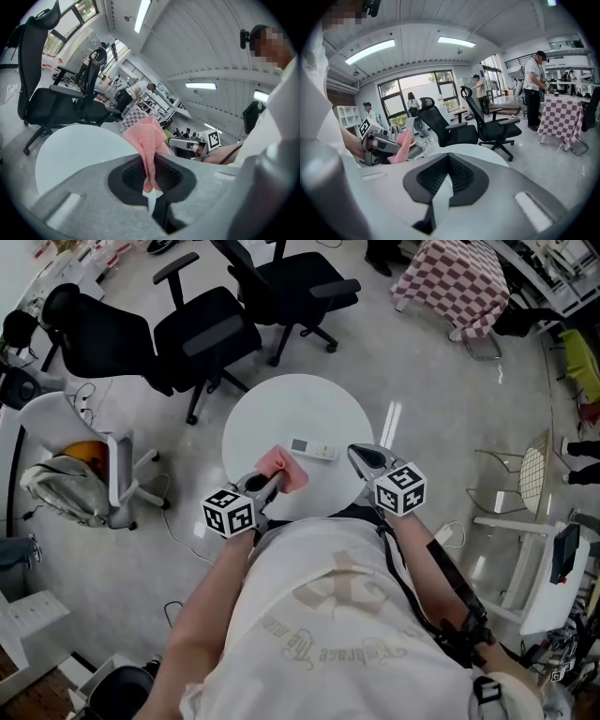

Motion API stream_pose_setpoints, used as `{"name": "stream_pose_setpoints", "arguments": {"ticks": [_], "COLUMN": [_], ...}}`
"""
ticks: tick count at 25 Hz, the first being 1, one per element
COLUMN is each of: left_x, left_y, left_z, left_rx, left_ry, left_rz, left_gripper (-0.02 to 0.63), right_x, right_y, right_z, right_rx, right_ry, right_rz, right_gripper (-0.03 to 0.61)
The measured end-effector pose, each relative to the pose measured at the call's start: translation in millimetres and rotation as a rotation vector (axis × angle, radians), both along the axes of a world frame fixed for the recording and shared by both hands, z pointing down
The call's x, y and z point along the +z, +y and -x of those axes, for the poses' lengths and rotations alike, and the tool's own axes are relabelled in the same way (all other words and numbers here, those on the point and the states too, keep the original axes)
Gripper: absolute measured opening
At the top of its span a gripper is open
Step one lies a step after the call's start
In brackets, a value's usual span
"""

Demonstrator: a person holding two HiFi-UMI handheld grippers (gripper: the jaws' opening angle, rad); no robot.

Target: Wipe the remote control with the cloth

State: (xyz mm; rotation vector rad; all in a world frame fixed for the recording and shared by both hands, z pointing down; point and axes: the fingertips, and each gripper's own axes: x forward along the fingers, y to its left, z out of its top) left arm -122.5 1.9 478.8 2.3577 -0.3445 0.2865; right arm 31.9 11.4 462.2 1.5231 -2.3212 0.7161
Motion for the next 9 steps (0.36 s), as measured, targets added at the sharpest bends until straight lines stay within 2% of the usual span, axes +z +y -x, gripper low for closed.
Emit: {"name": "stream_pose_setpoints", "arguments": {"ticks": [9], "left_x": [7.8], "left_y": [4.1], "left_z": [1.5], "left_rx": [0.005], "left_ry": [-0.008], "left_rz": [0.007], "left_gripper": [0.020], "right_x": [7.2], "right_y": [5.3], "right_z": [1.5], "right_rx": [0.011], "right_ry": [-0.006], "right_rz": [0.010], "right_gripper": [0.006]}}
